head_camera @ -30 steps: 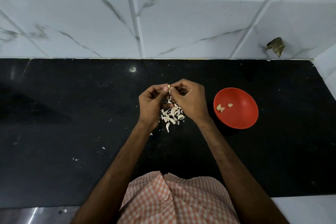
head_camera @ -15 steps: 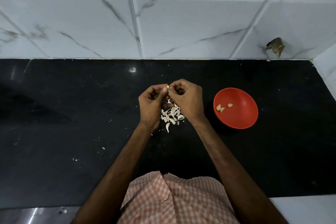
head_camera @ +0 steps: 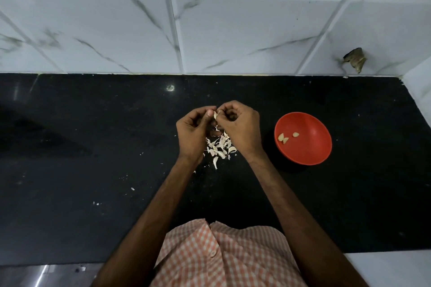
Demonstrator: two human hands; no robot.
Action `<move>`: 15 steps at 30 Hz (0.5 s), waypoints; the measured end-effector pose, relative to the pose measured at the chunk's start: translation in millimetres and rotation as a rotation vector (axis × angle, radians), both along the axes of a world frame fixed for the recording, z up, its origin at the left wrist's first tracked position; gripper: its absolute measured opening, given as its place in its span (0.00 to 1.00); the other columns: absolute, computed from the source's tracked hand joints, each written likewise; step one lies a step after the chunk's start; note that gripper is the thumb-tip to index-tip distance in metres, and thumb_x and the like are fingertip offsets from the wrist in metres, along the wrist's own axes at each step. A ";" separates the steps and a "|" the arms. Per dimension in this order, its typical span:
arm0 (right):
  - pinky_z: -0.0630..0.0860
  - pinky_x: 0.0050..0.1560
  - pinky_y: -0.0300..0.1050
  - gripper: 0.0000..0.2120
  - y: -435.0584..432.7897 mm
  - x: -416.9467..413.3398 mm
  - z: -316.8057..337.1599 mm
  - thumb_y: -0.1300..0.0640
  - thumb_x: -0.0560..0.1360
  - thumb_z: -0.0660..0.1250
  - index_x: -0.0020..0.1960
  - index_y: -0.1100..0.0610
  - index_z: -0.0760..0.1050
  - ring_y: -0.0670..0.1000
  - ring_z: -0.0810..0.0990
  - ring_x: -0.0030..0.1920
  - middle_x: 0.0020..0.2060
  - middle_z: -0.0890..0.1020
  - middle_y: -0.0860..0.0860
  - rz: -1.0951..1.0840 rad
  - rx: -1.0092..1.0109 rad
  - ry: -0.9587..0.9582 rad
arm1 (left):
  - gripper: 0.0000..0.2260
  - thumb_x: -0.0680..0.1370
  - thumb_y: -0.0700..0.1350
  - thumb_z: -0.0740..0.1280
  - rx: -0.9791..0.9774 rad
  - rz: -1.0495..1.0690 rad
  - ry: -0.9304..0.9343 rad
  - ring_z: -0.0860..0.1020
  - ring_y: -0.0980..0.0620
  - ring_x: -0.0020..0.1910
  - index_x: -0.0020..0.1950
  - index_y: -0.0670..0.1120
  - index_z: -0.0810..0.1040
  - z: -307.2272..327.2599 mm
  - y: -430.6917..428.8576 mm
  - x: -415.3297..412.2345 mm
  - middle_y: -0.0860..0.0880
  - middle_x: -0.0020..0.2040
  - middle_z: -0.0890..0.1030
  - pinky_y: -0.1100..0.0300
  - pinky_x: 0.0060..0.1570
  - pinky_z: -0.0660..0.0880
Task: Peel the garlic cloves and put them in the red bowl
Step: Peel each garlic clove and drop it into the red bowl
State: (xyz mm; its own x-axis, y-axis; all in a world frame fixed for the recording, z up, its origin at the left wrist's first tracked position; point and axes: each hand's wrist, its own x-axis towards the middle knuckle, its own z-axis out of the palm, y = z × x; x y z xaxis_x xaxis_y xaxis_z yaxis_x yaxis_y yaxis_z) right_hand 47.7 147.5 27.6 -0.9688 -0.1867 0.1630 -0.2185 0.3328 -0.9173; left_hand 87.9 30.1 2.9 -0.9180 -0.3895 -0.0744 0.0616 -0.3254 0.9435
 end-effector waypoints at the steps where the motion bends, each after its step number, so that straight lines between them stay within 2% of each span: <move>1: 0.84 0.39 0.45 0.02 -0.1 -0.6 0.1 0.64 0.75 0.73 0.47 0.62 0.82 0.47 0.85 0.36 0.37 0.84 0.51 -0.009 -0.029 -0.038 | 0.06 0.81 0.35 0.67 0.004 0.009 -0.007 0.82 0.47 0.38 0.55 0.38 0.82 -1.2 -0.5 0.1 0.41 0.44 0.85 0.56 0.35 0.82; 8: 0.83 0.41 0.41 0.05 0.5 -0.3 3.6 0.64 0.79 0.69 0.53 0.63 0.82 0.48 0.86 0.39 0.39 0.85 0.55 0.046 -0.167 -0.227 | 0.07 0.81 0.35 0.67 -0.017 0.049 0.004 0.84 0.47 0.41 0.56 0.38 0.82 -2.4 -2.7 1.1 0.41 0.48 0.84 0.56 0.36 0.83; 12: 0.85 0.43 0.45 0.05 -0.5 0.3 2.5 0.59 0.77 0.73 0.52 0.59 0.83 0.48 0.86 0.42 0.41 0.86 0.51 0.071 -0.082 -0.164 | 0.06 0.81 0.36 0.67 -0.024 0.057 0.010 0.84 0.45 0.43 0.55 0.38 0.82 -3.7 -2.5 1.9 0.42 0.48 0.85 0.54 0.36 0.83; 15: 0.85 0.42 0.45 0.05 -1.6 0.8 1.4 0.60 0.76 0.74 0.51 0.60 0.83 0.46 0.86 0.41 0.41 0.86 0.50 0.056 -0.040 -0.127 | 0.05 0.81 0.36 0.67 -0.011 0.046 0.004 0.83 0.44 0.43 0.55 0.38 0.82 -4.9 -2.8 2.5 0.43 0.47 0.85 0.53 0.36 0.83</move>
State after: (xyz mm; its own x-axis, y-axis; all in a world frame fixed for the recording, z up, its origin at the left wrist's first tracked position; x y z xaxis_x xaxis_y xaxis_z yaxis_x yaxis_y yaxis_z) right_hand 48.5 145.9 29.1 -0.9703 -0.2371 0.0485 -0.1174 0.2854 -0.9512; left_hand 90.4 27.3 -2.0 -0.8994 -0.4320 -0.0666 0.0797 -0.3119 0.9468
